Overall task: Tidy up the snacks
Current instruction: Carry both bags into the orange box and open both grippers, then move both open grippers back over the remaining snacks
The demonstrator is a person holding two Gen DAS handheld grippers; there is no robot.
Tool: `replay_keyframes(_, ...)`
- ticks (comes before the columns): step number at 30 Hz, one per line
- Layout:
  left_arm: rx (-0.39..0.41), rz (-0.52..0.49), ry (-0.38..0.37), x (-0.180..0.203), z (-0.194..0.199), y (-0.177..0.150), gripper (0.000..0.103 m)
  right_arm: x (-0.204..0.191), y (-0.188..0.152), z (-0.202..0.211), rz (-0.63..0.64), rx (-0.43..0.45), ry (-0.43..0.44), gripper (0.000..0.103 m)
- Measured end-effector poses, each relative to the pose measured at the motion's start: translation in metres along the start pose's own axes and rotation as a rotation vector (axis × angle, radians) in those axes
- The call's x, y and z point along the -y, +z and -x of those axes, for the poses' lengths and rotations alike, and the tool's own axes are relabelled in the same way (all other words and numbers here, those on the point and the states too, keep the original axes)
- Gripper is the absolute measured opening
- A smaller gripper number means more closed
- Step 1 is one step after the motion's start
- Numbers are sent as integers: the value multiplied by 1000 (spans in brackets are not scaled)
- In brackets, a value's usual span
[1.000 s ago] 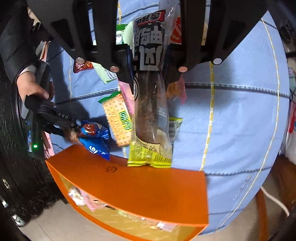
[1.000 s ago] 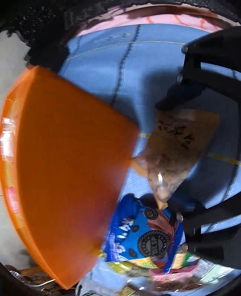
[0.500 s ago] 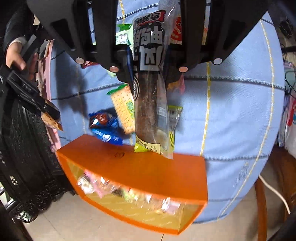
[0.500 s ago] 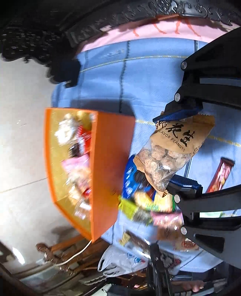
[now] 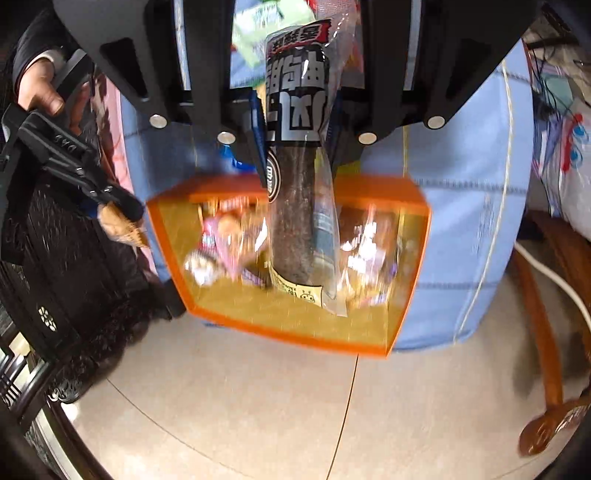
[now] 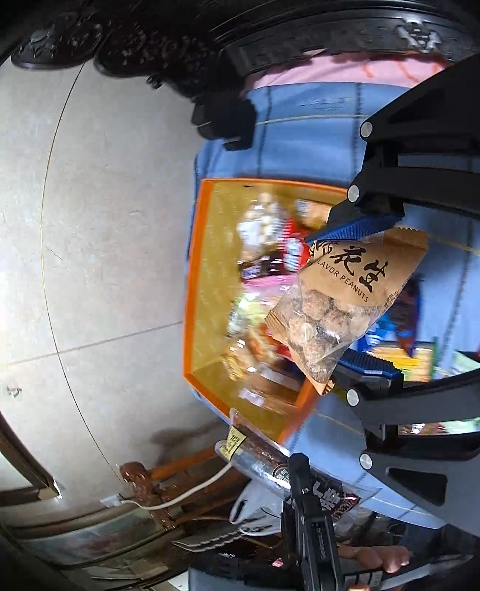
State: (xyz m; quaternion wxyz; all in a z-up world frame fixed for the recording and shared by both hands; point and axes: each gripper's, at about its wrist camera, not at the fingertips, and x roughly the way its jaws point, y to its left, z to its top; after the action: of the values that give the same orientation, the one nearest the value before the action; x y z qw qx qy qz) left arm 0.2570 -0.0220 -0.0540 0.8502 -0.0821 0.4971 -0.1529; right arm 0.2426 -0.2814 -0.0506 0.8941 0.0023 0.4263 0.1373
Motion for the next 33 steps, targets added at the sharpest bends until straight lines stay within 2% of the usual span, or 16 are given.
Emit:
replay_keyframes(9, -36, -22, 40, 0, -52, 62, 27, 20, 34, -65, -30, -56, -20, 54)
replay_keyframes(12, -45, -7, 56, -3, -72, 76, 32, 26, 41, -82, -51, -64, -14, 57)
replay_keyframes(13, -30, 0, 65, -4, -75, 79, 41, 29, 43, -85, -62, -56, -17, 59)
replay_keyframes(14, -13, -2, 95, -4, -79, 82, 50, 31, 44, -87, -71, -51, -13, 68)
replay_keyframes(15, -6, -2, 140, -5, -80, 83, 76, 33, 44, -87, -88, -44, -14, 72)
replay_keyframes(16, 7, 5, 167, -6, -79, 82, 91, 35, 43, -84, -104, -30, -24, 75)
replay_keyframes(18, 43, 15, 167, -8, -74, 80, 91, 37, 39, -78, -115, -16, -21, 76)
replay_keyframes(25, 23, 36, 166, -16, -53, 56, 91, 36, 12, -37, -137, 5, -30, 79)
replay_keyframes(27, 26, 28, 158, -15, -40, 42, 91, 34, -2, -23, -156, -2, -21, 80)
replay_keyframes(29, 27, 25, 153, -15, -29, 28, 91, 31, -16, -9, -167, -6, -17, 86)
replay_keyframes(33, 9, 30, 137, -19, -10, -7, 91, 20, -52, 9, -166, -39, -12, 88)
